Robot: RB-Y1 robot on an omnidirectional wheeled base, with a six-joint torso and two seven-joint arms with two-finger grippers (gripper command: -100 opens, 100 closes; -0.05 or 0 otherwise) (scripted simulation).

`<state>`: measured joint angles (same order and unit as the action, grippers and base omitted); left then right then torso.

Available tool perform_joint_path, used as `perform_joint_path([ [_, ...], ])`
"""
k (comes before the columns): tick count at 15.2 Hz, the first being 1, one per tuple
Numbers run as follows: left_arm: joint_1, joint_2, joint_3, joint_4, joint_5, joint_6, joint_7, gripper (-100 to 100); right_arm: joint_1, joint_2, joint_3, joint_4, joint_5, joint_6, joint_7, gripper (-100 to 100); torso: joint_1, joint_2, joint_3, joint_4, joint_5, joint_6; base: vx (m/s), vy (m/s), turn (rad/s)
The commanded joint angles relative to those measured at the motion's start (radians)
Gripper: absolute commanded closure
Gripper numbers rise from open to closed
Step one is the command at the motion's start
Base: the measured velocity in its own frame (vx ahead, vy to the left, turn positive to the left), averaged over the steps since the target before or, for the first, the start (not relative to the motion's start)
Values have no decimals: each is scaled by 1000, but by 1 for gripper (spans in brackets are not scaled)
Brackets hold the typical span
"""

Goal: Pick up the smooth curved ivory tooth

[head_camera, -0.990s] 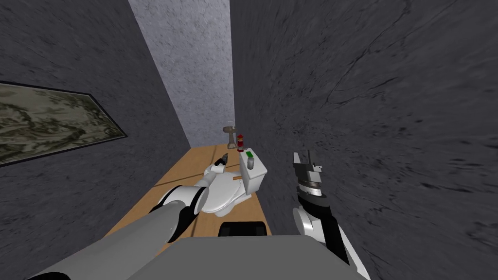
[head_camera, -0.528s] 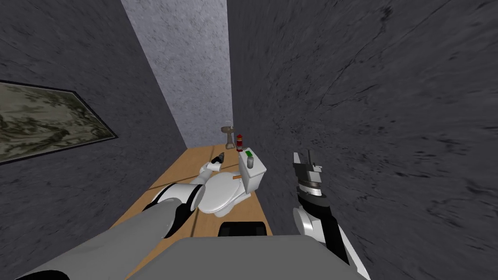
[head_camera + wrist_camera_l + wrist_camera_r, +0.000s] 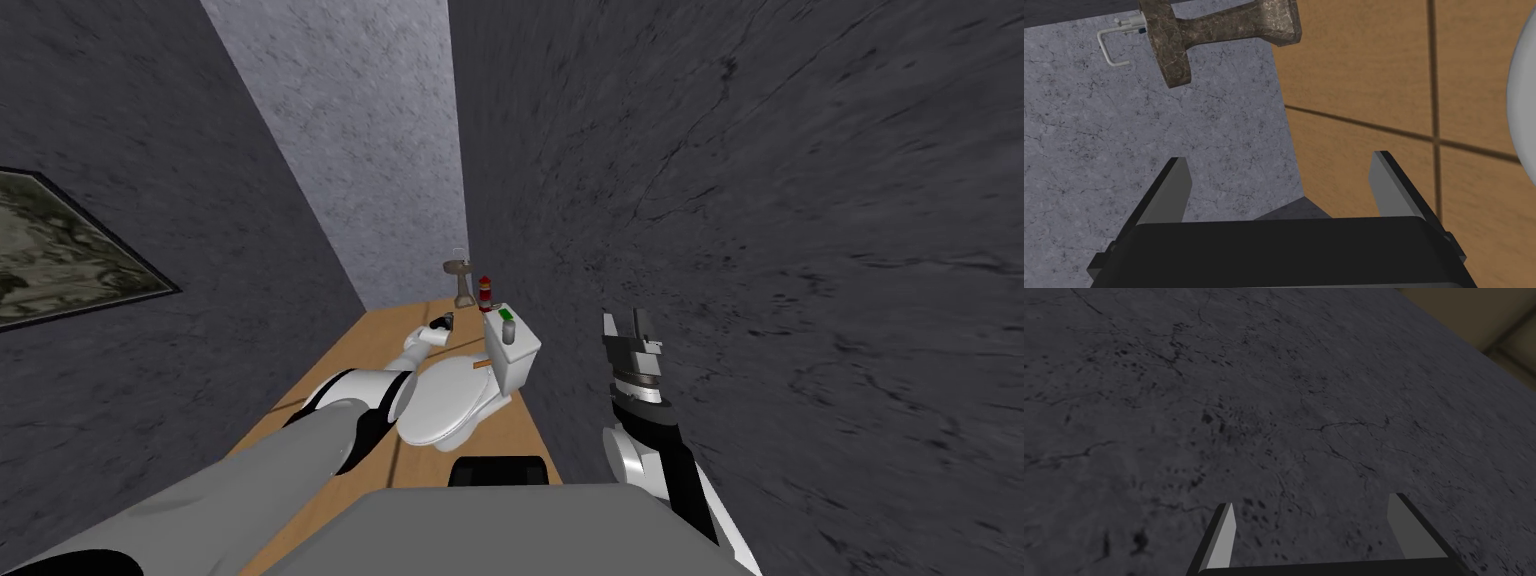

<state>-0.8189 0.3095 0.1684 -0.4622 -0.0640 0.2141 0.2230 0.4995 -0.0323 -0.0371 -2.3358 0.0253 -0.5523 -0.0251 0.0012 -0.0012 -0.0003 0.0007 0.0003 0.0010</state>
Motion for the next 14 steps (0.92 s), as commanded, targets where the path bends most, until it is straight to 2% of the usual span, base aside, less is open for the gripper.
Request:
perform_joint_path([
  [1, -6, 12, 4, -6, -19, 46, 50, -100, 0, 0, 0, 0, 0, 0, 0, 0, 0, 0, 0, 0, 0, 0, -19, 16, -168],
  [2, -6, 12, 4, -6, -19, 46, 52, -100, 0, 0, 0, 0, 0, 0, 0, 0, 0, 0, 0, 0, 0, 0, -15, 13, -145],
  [3, -15, 20, 5, -1, -30, 76, 86, -100, 0, 0, 0, 0, 0, 0, 0, 0, 0, 0, 0, 0, 0, 0, -13, 10, -164],
  [4, -15, 20, 5, -1, -30, 76, 87, -100, 0, 0, 0, 0, 0, 0, 0, 0, -1, 0, 0, 0, 0, 0, -12, 9, -154],
  [5, -25, 28, 6, 4, -41, 106, 120, -100, 0, 0, 0, 0, 0, 0, 0, 0, -1, 0, 0, 0, 0, 0, -12, 7, -191],
  [6, -25, 28, 6, 4, -41, 106, 122, -100, 0, 0, 0, 0, 0, 0, 0, 0, -1, -1, 0, 0, 0, 0, -12, 7, -152],
  [7, -36, 34, 7, 9, -52, 136, 152, -100, 0, 0, 0, 0, 0, 0, 0, 0, -1, -1, 0, 0, 0, 0, -12, 4, -163],
  [8, -36, 34, 7, 9, -52, 136, 157, -100, 0, 0, 0, 0, 0, 0, 0, 0, -1, -1, 0, 0, 0, 0, -9, 4, -129],
  [9, -46, 40, 8, 15, -63, 166, 189, -100, 0, 0, 0, 0, 0, 0, 0, 0, -1, -1, 0, 0, 0, 0, -8, 0, -173],
  [10, -46, 40, 8, 15, -63, 166, 193, -100, 0, 0, 0, 0, 0, 0, 0, 0, -1, -1, -1, 0, 0, 0, -6, 0, -179],
  [11, -55, 44, 8, 21, -73, 195, 223, -100, 0, 0, 0, 0, 0, 0, 0, 0, -2, -1, -1, 0, 0, 0, -5, -4, -232],
  [12, -55, 44, 8, 21, -73, 195, 228, -100, 0, 0, 0, 0, 0, 0, 0, 0, -2, -1, -1, 0, 0, 1, -4, -3, -181],
  [13, -65, 48, 9, 27, -83, 225, 259, -100, 0, 0, 0, 0, 0, 0, 0, 0, -2, -1, -1, 0, 0, 0, -3, -6, -222],
  [14, -65, 48, 9, 27, -83, 225, 262, -100, 0, 0, 0, 0, 0, 0, 0, 0, -2, -1, -1, 0, -1, 1, -2, -4, -160],
])
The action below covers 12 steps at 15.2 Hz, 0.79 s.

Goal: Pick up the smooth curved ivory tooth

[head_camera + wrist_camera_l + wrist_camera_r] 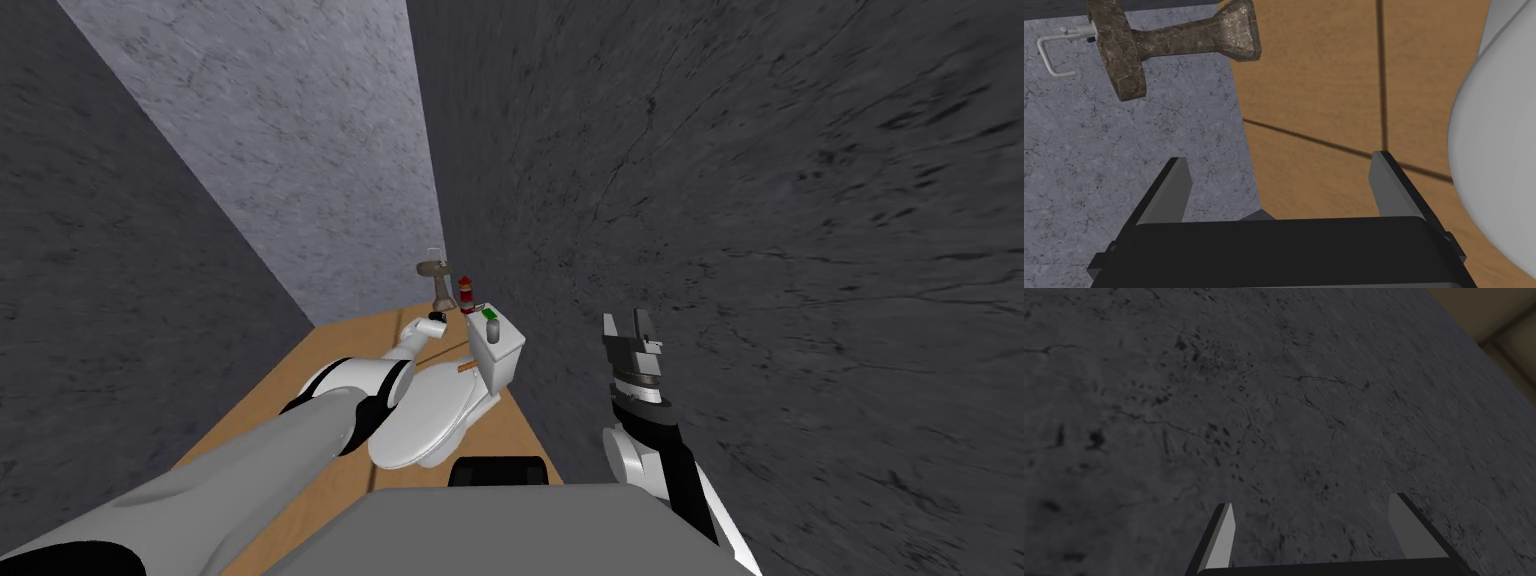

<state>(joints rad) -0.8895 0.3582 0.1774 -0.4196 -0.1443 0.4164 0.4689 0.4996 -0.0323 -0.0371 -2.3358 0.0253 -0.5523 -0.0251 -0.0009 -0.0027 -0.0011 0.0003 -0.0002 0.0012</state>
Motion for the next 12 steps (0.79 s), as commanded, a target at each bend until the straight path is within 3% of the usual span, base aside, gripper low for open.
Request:
perform_joint_path([
  [1, -4, 2, 1, -10, -13, 50, 50, -100, 0, 0, 0, 0, 0, 0, 0, 0, 0, 0, 0, 0, 0, 0, 0, -6, -152],
  [2, -4, 2, 1, -10, -13, 51, 50, -100, 0, 0, 0, 0, 0, 0, 0, 0, 0, 0, 0, 0, 0, 0, 0, -6, -155],
  [3, -13, 5, 2, -4, -22, 79, 83, -100, 0, 0, 0, 0, 0, 0, 0, 0, 0, 0, 0, 0, 0, 0, 0, -8, -200],
  [4, -13, 5, 2, -4, -22, 79, 83, -100, 0, 0, 0, 0, 0, 0, 0, 0, 0, 0, 0, 0, 0, 0, 0, -6, -161],
  [5, -23, 8, 3, 2, -31, 107, 115, -100, 0, 0, 0, 0, 0, 0, 0, 0, 0, 0, 0, 0, 0, 0, 0, -8, -198],
  [6, -23, 8, 3, 2, -31, 107, 115, -100, 0, 0, 0, 0, 0, 0, 0, 0, 0, 0, 0, 0, 0, 0, 1, -6, -157],
  [9, -40, 12, 4, 13, -47, 159, 176, -100, 0, 0, 0, 0, 0, 0, 0, 0, 0, 0, 0, 0, 0, 0, 3, -8, -163],
  [12, -48, 14, 5, 18, -54, 182, 204, -100, 0, 0, 0, 0, 0, 0, 0, 0, 0, 0, 0, 0, 0, 0, 5, -8, -172],
])
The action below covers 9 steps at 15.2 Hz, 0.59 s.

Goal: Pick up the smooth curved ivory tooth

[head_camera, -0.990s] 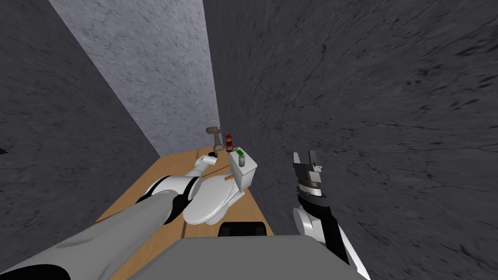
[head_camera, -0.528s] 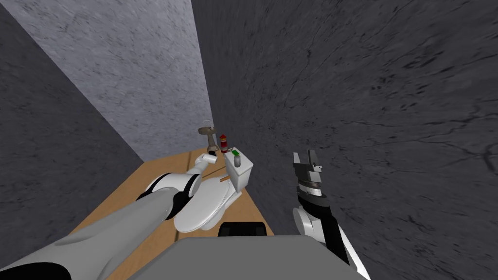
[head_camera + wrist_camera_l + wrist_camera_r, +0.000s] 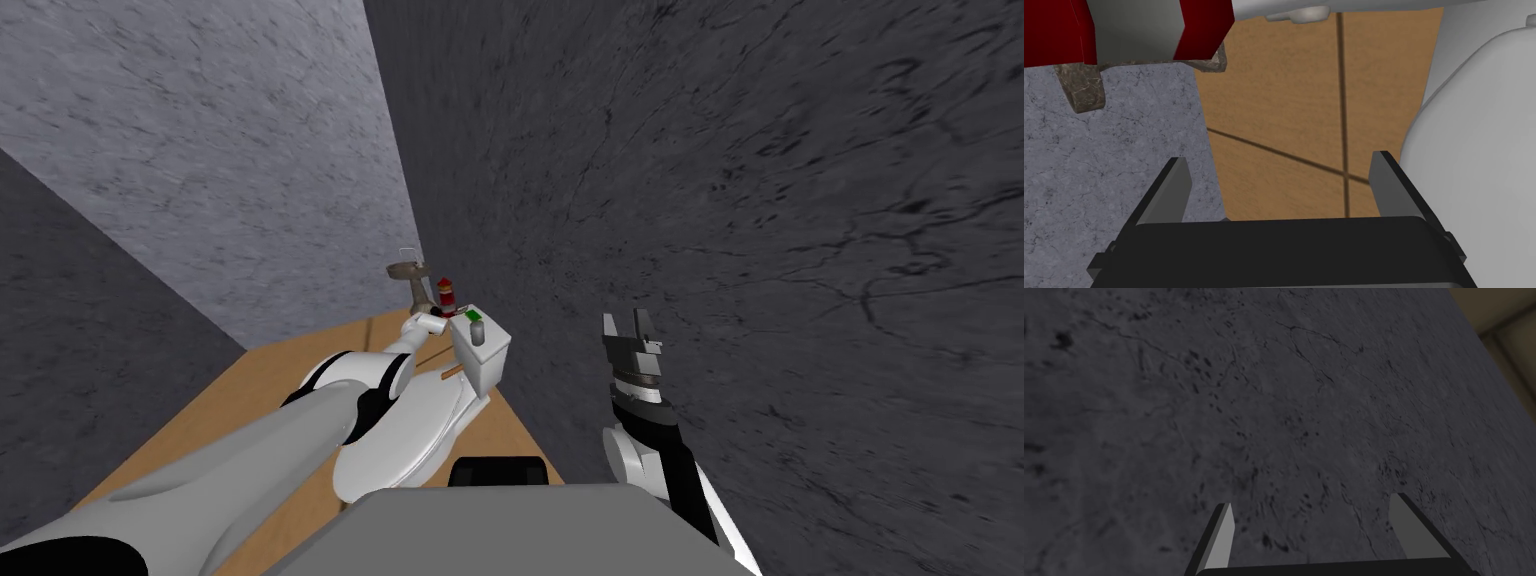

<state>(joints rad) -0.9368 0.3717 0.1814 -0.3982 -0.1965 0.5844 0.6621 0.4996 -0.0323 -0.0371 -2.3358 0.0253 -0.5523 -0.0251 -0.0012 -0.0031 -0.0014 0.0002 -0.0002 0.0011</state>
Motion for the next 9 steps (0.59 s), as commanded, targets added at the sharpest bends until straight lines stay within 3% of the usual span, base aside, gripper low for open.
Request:
perform_joint_path([
  [1, -8, 2, 1, 2, -8, 37, 37, -100, 0, 0, 0, 0, 0, 0, 0, 0, 0, 0, 0, 0, 0, 0, 7, -11, -185],
  [9, -43, 6, 4, 27, -33, 135, 152, -100, 0, 0, 0, 0, 0, 0, 0, 0, 0, -1, 0, 0, 0, 0, 15, -13, -182],
])
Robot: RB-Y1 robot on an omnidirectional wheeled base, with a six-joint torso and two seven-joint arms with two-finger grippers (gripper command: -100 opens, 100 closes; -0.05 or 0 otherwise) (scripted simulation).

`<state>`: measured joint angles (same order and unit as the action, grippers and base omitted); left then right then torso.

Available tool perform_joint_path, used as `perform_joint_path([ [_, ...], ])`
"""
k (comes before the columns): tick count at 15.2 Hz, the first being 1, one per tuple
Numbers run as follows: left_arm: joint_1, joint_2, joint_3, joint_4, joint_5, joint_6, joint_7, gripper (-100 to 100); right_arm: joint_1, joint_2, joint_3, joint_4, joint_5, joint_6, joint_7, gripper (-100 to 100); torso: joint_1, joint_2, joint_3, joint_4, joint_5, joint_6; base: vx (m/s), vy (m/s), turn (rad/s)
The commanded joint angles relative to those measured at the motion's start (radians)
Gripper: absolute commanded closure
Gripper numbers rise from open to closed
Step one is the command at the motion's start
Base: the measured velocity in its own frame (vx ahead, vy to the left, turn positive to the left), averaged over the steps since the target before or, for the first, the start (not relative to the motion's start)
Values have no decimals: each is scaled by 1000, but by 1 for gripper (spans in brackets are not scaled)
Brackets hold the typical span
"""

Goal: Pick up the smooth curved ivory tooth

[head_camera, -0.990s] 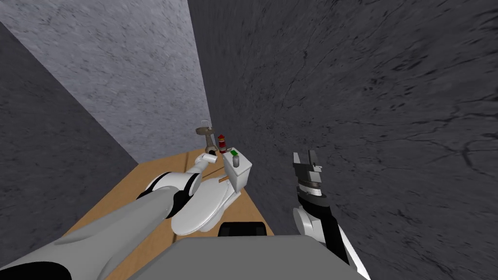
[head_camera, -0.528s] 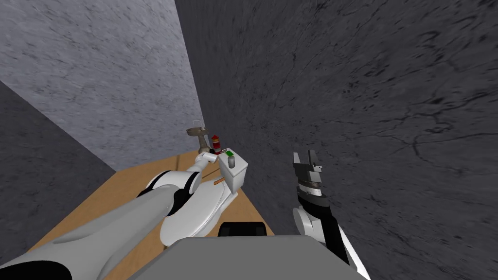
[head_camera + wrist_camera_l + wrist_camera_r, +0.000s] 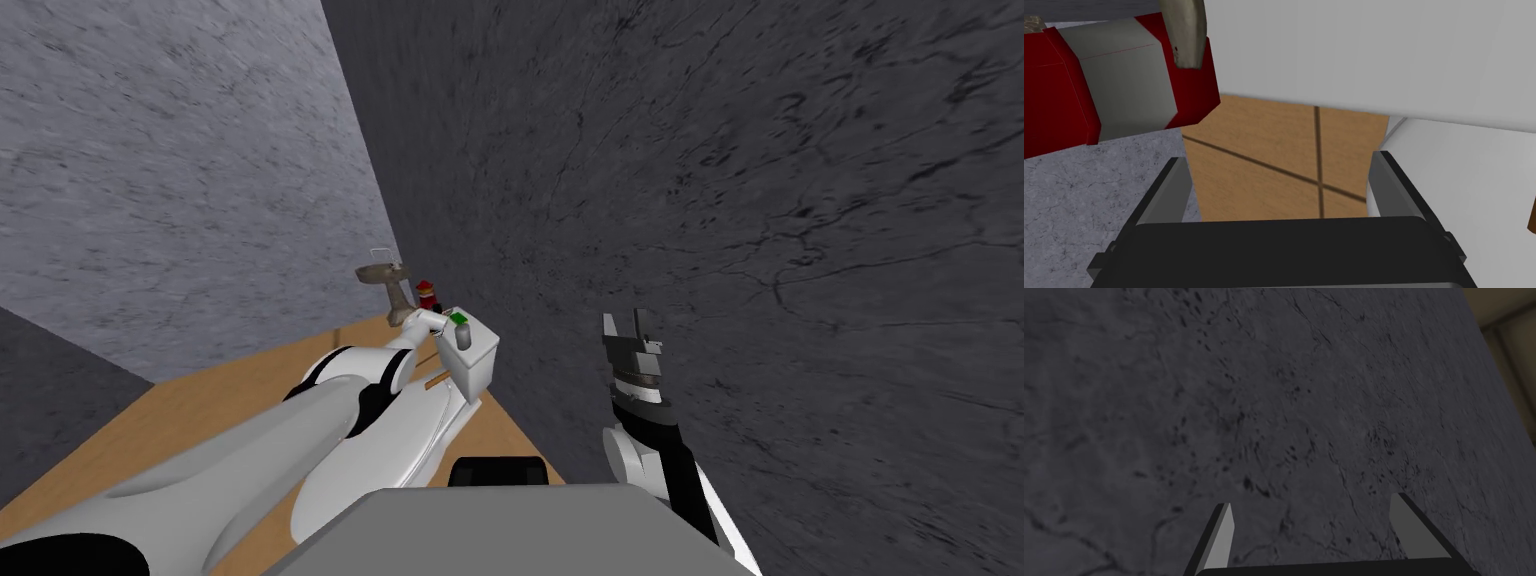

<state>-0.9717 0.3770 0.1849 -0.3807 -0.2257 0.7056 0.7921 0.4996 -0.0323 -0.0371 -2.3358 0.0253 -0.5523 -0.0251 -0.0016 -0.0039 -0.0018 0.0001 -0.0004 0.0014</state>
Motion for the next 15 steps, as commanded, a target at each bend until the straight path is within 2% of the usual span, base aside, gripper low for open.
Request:
perform_joint_path([
  [1, -12, 1, 1, 13, -6, 24, 34, -100, 0, 0, 0, 0, 0, 0, 0, 0, 0, 0, 0, 0, 0, 0, 18, -8, -178],
  [3, -19, -2, 1, 19, -10, 44, 59, -100, 0, 0, 0, 0, 0, 0, 0, 0, 0, 0, 0, 0, 0, 0, 18, -11, -149],
  [4, -19, 0, 0, 25, -9, 25, 42, -100, 0, 0, 0, 0, 0, 0, 0, 0, 0, 0, 0, 0, 0, 0, 12, -6, -66],
  [5, 4, -22, -10, 24, -22, -3, 68, -100, 0, 0, 0, 0, 0, 0, 0, 0, 0, 0, 0, 0, 0, -1, 57, 45, 113],
  [6, -14, -22, -10, 81, -22, -3, 68, -100, 0, 0, 0, 0, 0, 0, 0, 0, 3, -2, -1, 0, 0, -2, 106, 72, 118],
  [7, -1, -22, -10, 85, -22, -3, 68, -100, 0, 0, 0, 0, 0, 0, 0, 0, 5, -4, -2, -1, 1, -2, 94, 51, 37],
  [8, -14, -22, -10, 139, -22, -9, 68, -100, 0, 0, 0, 0, 0, 0, 0, 0, 5, -5, -3, -1, 1, -1, 67, 33, -4],
  [9, 4, -22, -10, 24, -22, -3, 68, -100, 0, 0, 0, 0, 0, 0, 0, 0, 7, -6, -5, -4, 4, -1, 30, 12, -12],
  [10, 19, -22, -10, -26, -22, 5, 68, -100, 0, 0, 0, 0, 0, 0, 0, 0, 7, -7, -6, -5, 4, 0, 0, 0, 0],
  [12, 0, -18, -7, 18, -20, 11, 58, -100, 0, 0, 0, 0, 0, 0, 0, 0, 6, -8, -6, -5, 3, 0, -3, -3, -3],
  [13, -16, -4, -2, 27, -12, 21, 52, 100, 0, 0, 0, 0, 0, 0, 0, 0, 6, -8, -6, -5, 4, 0, -47, -28, -71],
  [14, -21, 0, 0, 28, -10, 27, 48, 100, 0, 0, 0, 0, 0, 0, 0, 0, 5, -6, -5, -5, 4, 0, -100, -67, -114],
  [15, -26, -5, -5, 48, -17, 4, 60, 100, 0, 0, 0, 0, 0, 0, 0, 0, 3, -3, -4, -4, 3, 0, -66, -46, -40],
])
